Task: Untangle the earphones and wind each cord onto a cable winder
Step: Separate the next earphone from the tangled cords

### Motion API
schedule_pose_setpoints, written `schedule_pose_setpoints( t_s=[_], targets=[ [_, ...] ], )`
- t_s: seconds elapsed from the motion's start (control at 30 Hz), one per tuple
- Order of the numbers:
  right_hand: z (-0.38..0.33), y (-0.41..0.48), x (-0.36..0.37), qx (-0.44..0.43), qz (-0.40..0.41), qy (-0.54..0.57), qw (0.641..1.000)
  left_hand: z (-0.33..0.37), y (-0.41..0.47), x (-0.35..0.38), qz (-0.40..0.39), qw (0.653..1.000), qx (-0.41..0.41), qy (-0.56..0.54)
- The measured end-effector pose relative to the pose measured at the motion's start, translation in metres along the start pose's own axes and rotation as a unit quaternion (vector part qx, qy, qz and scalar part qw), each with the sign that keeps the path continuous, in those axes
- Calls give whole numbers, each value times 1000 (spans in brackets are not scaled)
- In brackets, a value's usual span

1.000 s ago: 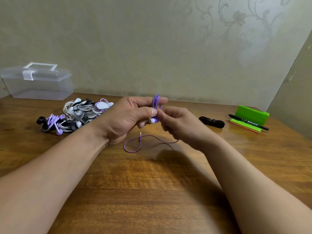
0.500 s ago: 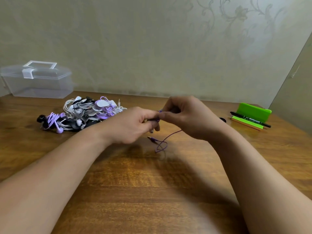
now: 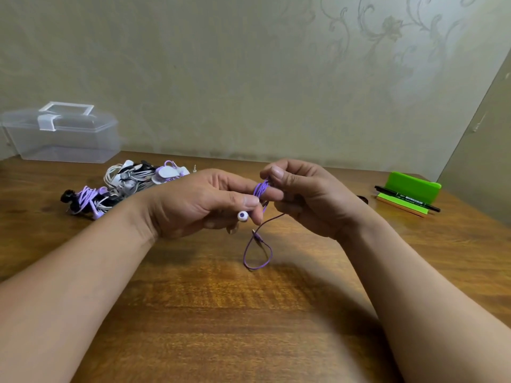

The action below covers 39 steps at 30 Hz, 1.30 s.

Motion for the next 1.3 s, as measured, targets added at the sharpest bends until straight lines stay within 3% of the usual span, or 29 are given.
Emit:
schedule_pose_setpoints(
  t_s=[0.17, 0.3, 0.4, 0.5, 0.6, 0.77, 0.87, 0.97, 1.1, 1.2, 1.3],
  targets=[
    [3, 0, -10, 2, 33, -6, 999, -3, 0, 9, -42, 999, -19, -7],
    [19, 3, -5, 6, 14, -44, 999, 5, 1, -8, 60, 992, 49, -102],
    [24, 1, 5, 24, 16, -188, 982, 3, 5, -25, 162, 976, 62, -132],
    [17, 0, 17, 26, -12, -398, 917, 1, 6, -34, 271, 960, 51, -37],
    [8, 0, 23, 20, -21, -499, 866, -2, 4, -39, 357, 925, 32, 124],
    [-18, 0, 12, -31, 18, -577, 816, -2, 5, -25, 290, 921, 36, 259],
    [-31, -2, -2, -60, 51, -526, 847, -2, 8, -14, 210, 939, 23, 272],
    [-37, -4, -10, -67, 42, -408, 910, -4, 8, -2, 141, 959, -18, 243],
    [-24, 0, -21, -55, 75, -186, 978, 8, 3, 19, 50, 995, 19, 87],
    [-2, 3, -14, -38, 58, -95, 993, 15, 3, 18, 53, 996, 54, -48],
    [15, 0, -4, 8, 37, -170, 985, 13, 5, 1, 109, 981, 77, -141]
  ],
)
Point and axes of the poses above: each hand's wrist, its own y-axis towards the middle knuckle, its own x-axis out of the palm, z = x × y, the point moved 6 cm from there along y, towards the middle knuckle, and after that the axes turned 10 degrees about -x, right-handed, at the moved point
